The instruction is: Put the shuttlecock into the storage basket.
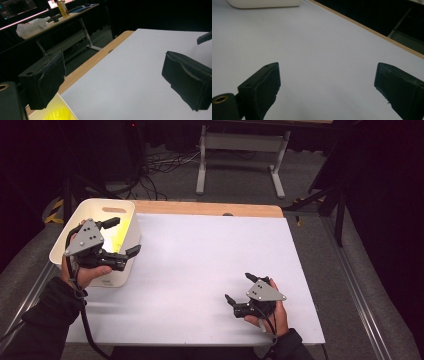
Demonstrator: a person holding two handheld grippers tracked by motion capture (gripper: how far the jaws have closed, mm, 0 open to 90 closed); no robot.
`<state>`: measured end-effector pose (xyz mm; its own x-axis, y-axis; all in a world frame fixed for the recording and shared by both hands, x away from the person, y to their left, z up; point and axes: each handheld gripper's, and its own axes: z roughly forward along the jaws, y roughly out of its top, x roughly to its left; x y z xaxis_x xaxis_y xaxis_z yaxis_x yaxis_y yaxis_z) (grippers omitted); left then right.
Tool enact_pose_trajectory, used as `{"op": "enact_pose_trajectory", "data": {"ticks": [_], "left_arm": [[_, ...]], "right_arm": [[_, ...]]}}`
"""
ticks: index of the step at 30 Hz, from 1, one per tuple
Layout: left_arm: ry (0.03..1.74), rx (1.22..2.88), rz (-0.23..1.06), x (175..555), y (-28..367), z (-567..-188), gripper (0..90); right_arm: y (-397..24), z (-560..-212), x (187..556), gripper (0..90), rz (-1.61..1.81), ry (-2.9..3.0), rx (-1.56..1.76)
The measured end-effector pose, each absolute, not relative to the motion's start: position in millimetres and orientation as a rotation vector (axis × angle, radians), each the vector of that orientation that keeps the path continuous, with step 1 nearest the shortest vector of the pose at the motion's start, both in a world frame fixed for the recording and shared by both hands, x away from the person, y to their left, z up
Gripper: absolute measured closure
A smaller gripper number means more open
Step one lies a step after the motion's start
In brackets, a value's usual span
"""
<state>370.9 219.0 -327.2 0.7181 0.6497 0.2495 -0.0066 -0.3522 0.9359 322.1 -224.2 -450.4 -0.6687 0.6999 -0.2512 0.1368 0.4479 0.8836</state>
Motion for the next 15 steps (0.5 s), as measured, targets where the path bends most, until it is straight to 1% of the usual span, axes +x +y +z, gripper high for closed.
{"op": "enact_pose_trajectory", "data": {"ticks": [15], "left_arm": [[0.455,1.830,0.732,359,206,-337,5.6]], "right_arm": [[-224,-449,321,7.6,1.199,2.093,0.694]]}}
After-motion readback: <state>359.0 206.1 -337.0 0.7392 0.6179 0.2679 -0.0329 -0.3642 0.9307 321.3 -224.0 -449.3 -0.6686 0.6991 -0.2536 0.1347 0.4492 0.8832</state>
